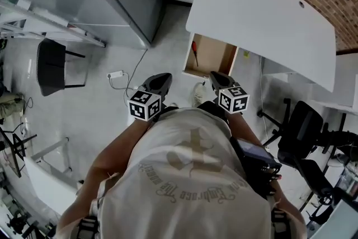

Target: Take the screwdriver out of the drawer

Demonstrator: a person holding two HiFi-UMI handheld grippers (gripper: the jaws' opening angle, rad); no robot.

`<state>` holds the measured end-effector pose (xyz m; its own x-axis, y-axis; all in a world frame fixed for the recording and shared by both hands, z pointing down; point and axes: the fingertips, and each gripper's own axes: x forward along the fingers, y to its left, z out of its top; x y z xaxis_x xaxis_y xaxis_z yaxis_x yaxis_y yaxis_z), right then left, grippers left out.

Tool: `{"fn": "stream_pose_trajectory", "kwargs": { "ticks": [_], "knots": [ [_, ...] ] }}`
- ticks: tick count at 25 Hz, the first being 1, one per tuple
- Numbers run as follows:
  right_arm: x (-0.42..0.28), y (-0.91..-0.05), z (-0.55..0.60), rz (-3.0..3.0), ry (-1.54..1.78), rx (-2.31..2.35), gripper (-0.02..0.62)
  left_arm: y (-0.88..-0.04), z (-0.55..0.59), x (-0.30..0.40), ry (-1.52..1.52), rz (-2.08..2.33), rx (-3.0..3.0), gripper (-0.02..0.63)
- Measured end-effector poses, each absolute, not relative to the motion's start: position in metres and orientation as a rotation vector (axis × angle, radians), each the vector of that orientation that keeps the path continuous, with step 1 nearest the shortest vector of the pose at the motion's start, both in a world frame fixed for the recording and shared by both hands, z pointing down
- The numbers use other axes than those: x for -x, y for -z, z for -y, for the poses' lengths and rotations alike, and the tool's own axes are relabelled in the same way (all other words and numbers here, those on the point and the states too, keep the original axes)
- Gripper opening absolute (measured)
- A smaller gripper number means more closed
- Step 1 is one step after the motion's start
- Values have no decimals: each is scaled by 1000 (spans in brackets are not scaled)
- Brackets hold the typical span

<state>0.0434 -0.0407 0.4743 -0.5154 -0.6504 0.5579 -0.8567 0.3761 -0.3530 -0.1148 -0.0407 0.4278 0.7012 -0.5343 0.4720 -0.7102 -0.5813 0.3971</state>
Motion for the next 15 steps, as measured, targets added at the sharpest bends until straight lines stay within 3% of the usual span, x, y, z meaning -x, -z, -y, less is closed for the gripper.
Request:
{"fn": "stream_pose_trajectory", "kwargs": {
  "ticks": [15],
  "knots": [
    [-67,-510,101,2312,-919,-1097,23,-442,70,74,-448,1056,-2235,20]
  ]
}}
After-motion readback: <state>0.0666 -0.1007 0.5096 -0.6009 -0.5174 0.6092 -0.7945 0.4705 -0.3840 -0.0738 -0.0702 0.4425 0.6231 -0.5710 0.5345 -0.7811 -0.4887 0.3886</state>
